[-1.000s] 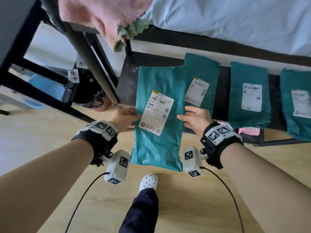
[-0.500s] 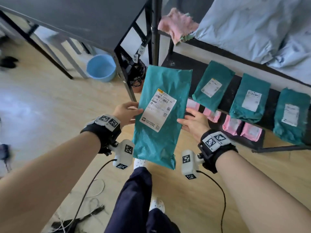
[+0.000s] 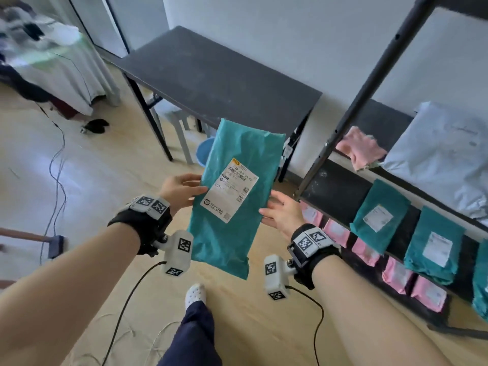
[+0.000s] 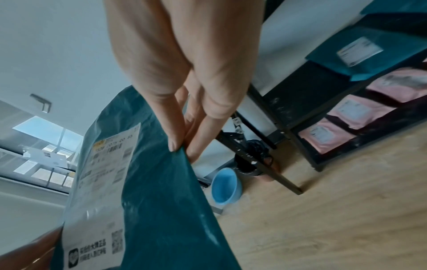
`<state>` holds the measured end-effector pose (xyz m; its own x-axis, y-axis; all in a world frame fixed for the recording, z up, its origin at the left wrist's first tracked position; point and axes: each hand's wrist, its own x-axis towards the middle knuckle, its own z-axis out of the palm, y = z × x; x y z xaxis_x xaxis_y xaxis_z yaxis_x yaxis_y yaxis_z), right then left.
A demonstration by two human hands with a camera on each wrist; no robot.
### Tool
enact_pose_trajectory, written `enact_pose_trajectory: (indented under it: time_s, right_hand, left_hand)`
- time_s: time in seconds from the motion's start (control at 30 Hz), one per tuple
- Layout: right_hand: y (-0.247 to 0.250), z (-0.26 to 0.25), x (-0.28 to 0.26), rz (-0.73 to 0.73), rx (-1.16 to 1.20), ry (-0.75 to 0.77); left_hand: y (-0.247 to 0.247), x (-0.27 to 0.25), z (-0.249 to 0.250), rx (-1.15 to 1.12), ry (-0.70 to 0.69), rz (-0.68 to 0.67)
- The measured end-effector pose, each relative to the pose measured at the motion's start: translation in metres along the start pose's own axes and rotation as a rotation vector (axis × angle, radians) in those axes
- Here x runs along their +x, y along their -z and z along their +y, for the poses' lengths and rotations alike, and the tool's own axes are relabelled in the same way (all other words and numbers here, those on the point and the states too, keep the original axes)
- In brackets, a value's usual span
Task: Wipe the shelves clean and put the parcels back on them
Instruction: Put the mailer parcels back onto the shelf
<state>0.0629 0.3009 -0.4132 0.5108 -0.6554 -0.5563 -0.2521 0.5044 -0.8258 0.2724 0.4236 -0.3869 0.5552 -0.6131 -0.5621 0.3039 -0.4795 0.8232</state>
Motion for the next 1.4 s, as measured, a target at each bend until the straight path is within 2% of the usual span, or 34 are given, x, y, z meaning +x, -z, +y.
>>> enact_pose_trajectory:
  time_s: [0.23,0.43,0.67,0.83,1.0,1.4]
  right_hand:
    - [-0.121,-0.077,0.07,-0.041,0.005,0.062]
    - [-0.194,-0.136,0.144,-0.043,-0.029,0.109]
    - [-0.249,-0.203,0.264,-0.089,-0.103,0.123]
    - [-0.28,-0.247,0.34,-0.136,-0.136,0.082]
    - [-0.314,-0.276,0.403,-0.153,-0.157,0.016]
    - [-0.397,-0.307,0.533,0.067,-0.07,-0.153]
  left_hand:
    - [0.115,0.067,0.087,0.023,-0.062,0.035]
    - [0.178,0.134,0.146,0.021,-0.06,0.076]
    - [0.222,0.245,0.22,0.068,-0.051,0.117]
    - [0.247,0.319,0.264,0.085,0.027,0.152]
    - [0.277,0.387,0.3,0.15,0.096,0.114]
    - [0.335,0.576,0.369,0.308,0.216,-0.047]
